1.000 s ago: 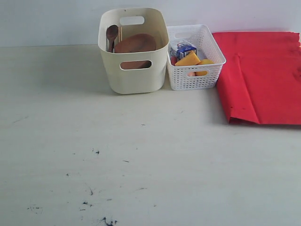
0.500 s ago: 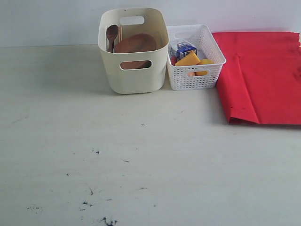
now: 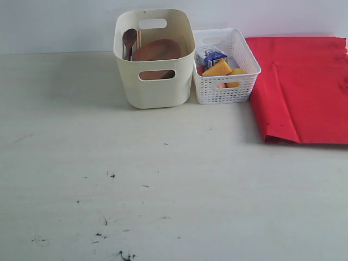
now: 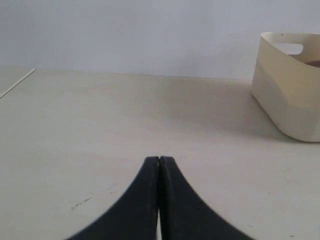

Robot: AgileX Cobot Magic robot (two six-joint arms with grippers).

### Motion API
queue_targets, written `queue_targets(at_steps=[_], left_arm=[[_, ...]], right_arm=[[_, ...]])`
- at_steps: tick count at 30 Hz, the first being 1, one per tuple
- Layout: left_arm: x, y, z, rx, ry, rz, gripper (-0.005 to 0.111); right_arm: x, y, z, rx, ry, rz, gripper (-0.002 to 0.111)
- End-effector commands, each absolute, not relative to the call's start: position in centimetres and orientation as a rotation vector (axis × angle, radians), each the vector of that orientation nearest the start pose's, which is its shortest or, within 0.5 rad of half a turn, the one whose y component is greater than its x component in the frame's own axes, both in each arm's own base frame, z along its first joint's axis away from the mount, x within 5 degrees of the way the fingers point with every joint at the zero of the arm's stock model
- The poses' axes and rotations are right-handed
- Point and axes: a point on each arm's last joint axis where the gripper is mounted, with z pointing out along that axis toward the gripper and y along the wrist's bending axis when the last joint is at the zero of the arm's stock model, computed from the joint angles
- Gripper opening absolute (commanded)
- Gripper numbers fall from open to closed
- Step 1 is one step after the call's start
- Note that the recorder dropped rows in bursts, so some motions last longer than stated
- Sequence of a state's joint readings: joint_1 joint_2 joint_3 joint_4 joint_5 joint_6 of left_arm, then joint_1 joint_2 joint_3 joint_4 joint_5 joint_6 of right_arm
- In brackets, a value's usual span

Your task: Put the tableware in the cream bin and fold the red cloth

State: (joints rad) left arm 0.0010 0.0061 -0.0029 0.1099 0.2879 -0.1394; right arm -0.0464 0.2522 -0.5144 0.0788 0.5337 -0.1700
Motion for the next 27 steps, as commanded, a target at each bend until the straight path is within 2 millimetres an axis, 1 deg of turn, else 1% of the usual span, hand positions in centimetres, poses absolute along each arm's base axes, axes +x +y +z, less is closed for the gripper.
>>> queue_targets(at_steps=[1, 27], left_arm=[[5.43, 0.31, 18.6, -0.065, 1.783, 0.005, 0.0], [5.4, 0.33, 18.45, -0.069, 1.8, 0.005, 0.0]], right_arm=[[5.34, 0.1, 31.97, -0.079, 1.745, -0.077, 0.0], [5.36, 0.08, 32.05, -0.088, 1.736, -0.089, 0.0]])
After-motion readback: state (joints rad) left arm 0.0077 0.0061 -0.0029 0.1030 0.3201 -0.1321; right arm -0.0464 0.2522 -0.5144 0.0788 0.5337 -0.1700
